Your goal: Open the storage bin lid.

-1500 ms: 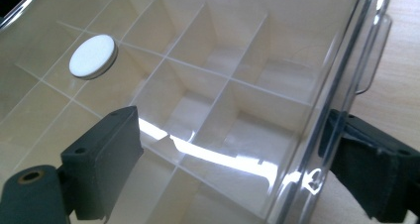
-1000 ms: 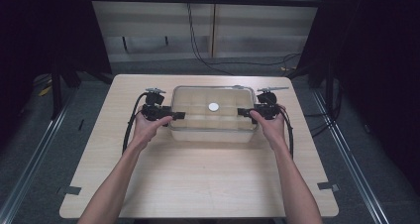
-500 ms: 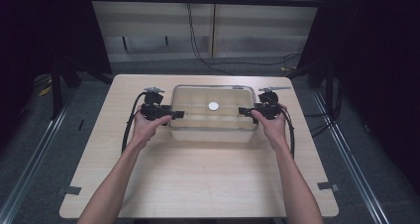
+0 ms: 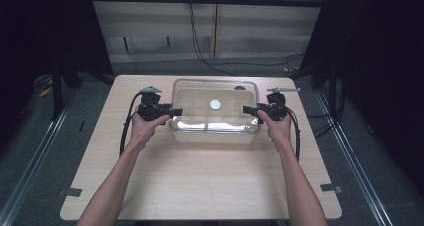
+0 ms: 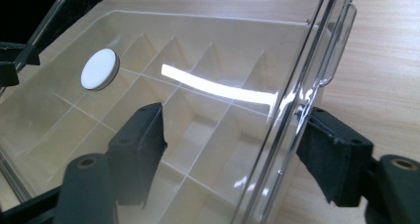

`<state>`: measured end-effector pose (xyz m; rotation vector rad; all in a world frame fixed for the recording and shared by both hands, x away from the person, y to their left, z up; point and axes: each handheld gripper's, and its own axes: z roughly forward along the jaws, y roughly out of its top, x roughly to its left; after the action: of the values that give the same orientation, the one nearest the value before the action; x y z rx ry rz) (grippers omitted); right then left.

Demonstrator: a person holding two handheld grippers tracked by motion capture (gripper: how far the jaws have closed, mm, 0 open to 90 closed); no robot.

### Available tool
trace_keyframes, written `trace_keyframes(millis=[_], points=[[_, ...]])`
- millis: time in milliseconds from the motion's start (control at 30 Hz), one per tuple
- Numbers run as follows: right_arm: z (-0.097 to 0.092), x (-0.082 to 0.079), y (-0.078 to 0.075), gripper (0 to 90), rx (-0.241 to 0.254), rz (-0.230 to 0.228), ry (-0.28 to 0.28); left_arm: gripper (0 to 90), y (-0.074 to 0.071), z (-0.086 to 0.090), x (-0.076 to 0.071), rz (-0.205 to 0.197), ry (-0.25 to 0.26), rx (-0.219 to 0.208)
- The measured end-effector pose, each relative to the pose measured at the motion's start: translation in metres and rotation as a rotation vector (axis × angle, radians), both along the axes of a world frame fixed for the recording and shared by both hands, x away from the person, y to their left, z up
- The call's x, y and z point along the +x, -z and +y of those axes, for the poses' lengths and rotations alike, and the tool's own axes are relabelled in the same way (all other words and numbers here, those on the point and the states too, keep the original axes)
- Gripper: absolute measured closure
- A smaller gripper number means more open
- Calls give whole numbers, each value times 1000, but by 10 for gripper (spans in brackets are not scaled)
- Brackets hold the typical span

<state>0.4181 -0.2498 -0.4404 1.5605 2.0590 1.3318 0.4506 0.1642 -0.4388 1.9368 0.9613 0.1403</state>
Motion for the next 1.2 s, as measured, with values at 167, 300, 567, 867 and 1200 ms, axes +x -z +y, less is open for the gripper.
trace_keyframes(millis=[167, 300, 567, 867, 1200], points=[[-6, -3, -4, 403, 29, -21, 4, 481, -4, 3, -2, -19, -3, -10], [-11, -6, -8, 490, 36, -35, 9, 526, -8, 6, -4, -28, -8, -26], [-15, -11, -15, 558, 62, -62, 14, 569, -16, 7, -9, -49, -14, -15], [-16, -19, -25, 603, 77, -77, 21, 638, -25, 11, -14, -74, -6, -18], [-16, -24, -32, 629, 73, -82, 17, 670, -29, 14, -20, -96, 2, -31]])
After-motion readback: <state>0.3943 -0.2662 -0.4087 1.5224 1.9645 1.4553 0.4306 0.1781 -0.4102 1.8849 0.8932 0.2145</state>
